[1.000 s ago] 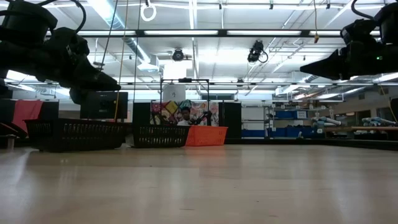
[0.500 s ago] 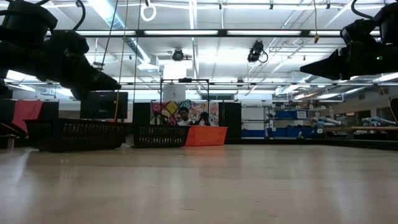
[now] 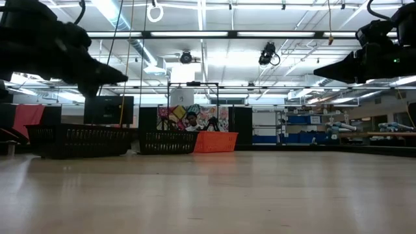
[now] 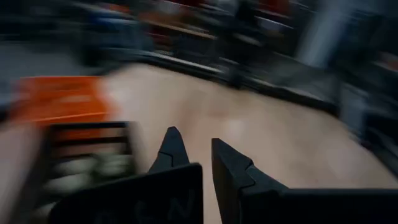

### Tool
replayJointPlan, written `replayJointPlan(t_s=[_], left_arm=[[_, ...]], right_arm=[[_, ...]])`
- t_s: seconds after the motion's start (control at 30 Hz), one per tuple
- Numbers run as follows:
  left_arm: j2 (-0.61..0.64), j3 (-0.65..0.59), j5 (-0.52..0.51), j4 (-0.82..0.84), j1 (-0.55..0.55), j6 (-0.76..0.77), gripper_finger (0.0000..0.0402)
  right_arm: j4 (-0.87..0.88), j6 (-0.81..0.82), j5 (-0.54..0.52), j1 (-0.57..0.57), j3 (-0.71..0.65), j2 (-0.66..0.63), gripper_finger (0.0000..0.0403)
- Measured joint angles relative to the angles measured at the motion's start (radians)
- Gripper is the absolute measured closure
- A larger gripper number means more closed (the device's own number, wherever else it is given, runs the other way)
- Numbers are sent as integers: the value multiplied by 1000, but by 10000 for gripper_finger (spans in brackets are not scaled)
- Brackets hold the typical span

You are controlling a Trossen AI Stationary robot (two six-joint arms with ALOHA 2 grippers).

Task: Sort Halloween decoration
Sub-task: Return to Home Position

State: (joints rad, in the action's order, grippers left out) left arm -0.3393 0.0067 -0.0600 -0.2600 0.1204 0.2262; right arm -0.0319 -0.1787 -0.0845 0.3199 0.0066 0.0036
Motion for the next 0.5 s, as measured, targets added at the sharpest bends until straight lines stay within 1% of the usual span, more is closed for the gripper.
replayJointPlan(t_s=[0.07,0.1,0.17,0.23,0.3,0.5], left_arm=[[2,0,132,-2,-2,-38,402],[6,0,168,-10,-2,-38,402],[26,0,207,-22,-1,-34,402],[68,0,263,-12,1,-36,402],[125,0,285,27,0,-36,402],[341,0,274,211,1,-45,402]], right_arm=[[0,0,0,0,0,0,391],[0,0,0,0,0,0,391],[0,0,0,0,0,0,391],[0,0,0,0,0,0,391],[0,0,0,0,0,0,391],[0,0,0,0,0,0,391]])
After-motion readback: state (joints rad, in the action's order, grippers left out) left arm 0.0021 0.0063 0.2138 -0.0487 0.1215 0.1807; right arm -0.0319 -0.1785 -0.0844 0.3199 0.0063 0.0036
